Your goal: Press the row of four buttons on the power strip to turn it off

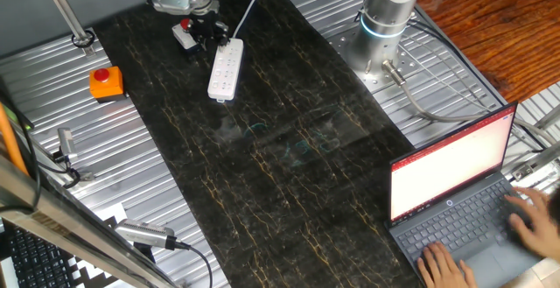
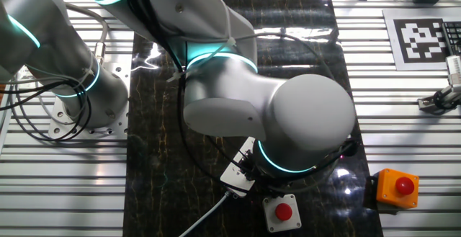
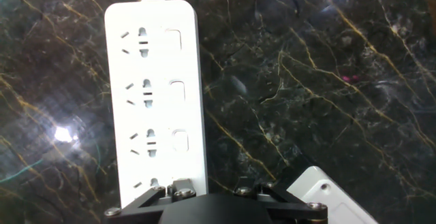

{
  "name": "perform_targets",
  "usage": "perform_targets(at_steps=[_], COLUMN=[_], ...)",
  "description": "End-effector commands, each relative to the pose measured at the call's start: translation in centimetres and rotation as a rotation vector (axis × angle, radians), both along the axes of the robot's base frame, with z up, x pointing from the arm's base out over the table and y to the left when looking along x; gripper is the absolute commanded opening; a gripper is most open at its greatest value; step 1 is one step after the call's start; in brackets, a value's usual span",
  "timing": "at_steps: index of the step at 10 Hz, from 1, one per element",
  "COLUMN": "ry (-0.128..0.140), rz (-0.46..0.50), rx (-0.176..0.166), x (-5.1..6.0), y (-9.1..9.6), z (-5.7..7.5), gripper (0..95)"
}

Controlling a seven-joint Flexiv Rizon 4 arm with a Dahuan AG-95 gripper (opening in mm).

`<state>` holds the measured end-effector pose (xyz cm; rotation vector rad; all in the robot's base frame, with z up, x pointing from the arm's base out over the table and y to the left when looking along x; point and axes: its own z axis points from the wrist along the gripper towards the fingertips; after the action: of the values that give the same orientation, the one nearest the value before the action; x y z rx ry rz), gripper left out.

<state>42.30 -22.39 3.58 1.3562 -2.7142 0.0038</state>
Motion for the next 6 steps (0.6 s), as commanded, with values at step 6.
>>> perform_targets(at_steps=[6], ry=[-0.012], rz=[-0.012], rx=[0.006], x=[-0.2], y=[0.2], z=[0.4], gripper=[38.0])
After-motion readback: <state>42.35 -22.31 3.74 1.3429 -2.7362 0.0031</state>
